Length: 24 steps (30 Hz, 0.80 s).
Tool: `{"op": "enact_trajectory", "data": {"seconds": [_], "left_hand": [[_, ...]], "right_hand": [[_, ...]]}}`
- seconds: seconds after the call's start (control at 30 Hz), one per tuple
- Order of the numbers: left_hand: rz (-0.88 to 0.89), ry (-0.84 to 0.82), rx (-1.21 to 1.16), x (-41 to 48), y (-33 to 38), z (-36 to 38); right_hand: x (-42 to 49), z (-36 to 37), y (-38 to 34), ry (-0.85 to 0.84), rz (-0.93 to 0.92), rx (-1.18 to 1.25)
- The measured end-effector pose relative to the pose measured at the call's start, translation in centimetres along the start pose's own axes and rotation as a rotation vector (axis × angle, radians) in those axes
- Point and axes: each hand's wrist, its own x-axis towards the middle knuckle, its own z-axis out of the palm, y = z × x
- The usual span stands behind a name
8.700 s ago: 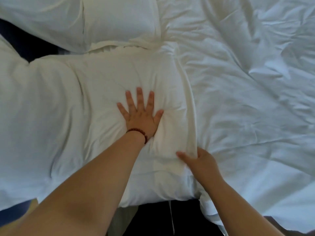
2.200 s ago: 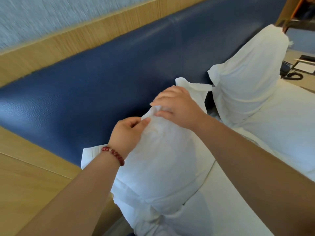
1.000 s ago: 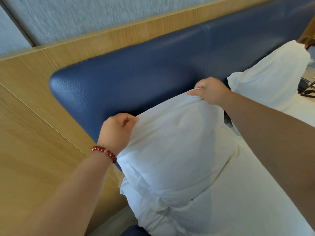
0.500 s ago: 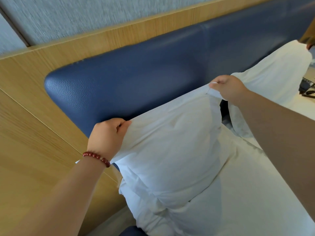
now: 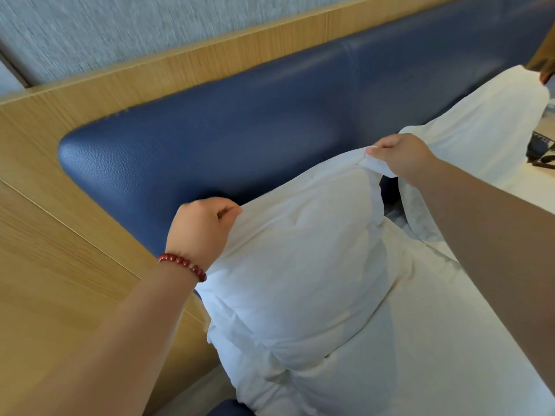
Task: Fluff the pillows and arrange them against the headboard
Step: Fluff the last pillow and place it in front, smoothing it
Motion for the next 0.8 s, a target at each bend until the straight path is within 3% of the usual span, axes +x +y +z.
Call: {"op": "enact_trajectory", "data": {"seconds": [0.13, 0.27, 0.4, 0.47, 0.57, 0.6, 0.67, 0.8], "left_hand": [[-0.187, -0.102, -0.113, 0.3, 0.0, -0.9], [-0.263, -0.157, -0.187, 0.0, 0.3, -1.1], [-0.326, -0.221, -0.166, -0.1, 0.6, -0.5], [-0.345, -0.207, -0.147, 0.0, 0.6, -0.1], [-0.303, -0.162, -0.054, 0.1, 0.6, 0.5], [-0.276, -0.154, -0.006, 0.1, 0.6, 0.7], [-0.189, -0.124, 0.124, 0.0, 0.6, 1.0], [0.177, 0.092, 0.269, 0.2, 1.6, 1.6]], "right_hand": [[0.0, -0.4, 0.4, -0.008, 0.033, -0.102], [-0.4, -2.0, 1.0, -0.015, 0.108, 0.246], [0.9, -2.0, 1.1, -0.003, 0.178, 0.279], [2.3, -1.3, 0.8, -0.036, 0.268, 0.208], [3.4, 0.1, 1.8, -0.063, 0.087, -0.259], [3.5, 0.1, 2.0, -0.074, 0.080, -0.296], [3.2, -0.5, 2.1, -0.072, 0.159, -0.013], [2.7, 0.1, 4.5, -0.077, 0.319, 0.589]]}}
